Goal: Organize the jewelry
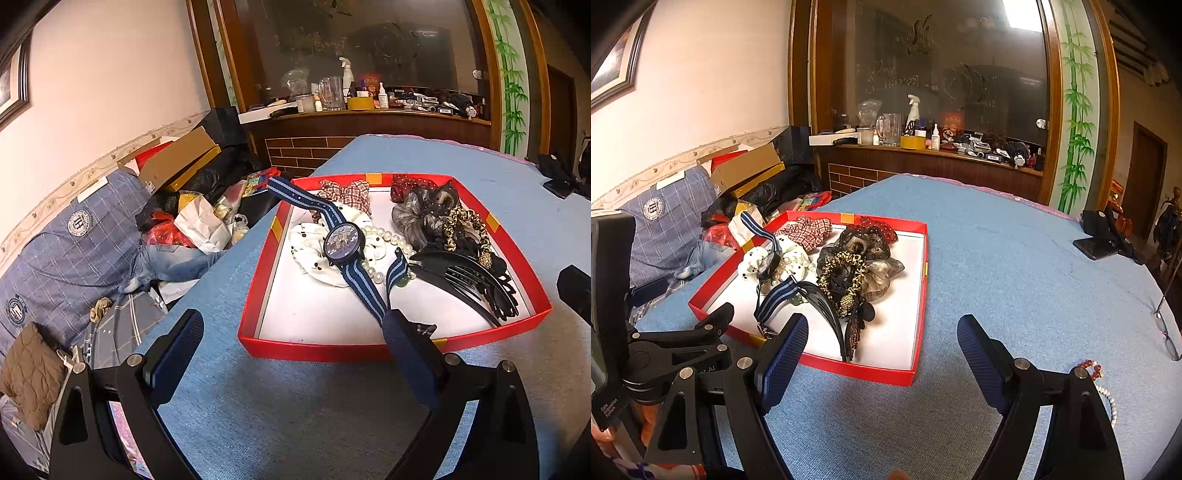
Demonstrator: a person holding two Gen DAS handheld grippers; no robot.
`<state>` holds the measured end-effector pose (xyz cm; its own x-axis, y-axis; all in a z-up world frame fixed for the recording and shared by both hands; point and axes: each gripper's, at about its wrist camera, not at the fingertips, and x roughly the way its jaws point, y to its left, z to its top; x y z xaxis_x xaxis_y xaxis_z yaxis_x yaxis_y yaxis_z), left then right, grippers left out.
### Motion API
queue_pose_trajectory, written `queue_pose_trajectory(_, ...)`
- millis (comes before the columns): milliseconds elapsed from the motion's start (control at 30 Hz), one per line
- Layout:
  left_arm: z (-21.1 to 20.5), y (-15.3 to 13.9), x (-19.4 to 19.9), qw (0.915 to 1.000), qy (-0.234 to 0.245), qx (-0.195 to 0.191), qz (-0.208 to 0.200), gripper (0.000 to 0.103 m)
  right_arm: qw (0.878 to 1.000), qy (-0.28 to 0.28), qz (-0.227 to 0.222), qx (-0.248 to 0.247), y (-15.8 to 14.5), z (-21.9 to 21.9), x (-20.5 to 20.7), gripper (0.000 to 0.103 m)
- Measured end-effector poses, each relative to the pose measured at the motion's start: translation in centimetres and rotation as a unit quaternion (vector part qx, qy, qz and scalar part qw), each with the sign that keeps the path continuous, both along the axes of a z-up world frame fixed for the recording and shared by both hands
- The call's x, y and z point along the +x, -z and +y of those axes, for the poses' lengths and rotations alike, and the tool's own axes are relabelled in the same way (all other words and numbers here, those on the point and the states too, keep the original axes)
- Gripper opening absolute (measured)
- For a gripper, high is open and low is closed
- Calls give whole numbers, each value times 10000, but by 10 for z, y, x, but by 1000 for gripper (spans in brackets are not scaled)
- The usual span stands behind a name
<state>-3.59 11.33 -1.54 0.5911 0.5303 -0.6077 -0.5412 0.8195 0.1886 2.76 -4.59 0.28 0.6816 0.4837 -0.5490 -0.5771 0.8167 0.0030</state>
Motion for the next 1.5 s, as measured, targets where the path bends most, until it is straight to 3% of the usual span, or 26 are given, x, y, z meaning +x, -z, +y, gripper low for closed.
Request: queue_pose_trajectory(1500,4,9,3,9998,-72,-86,142,97,10000,5,28,-9,2,-2,0,87)
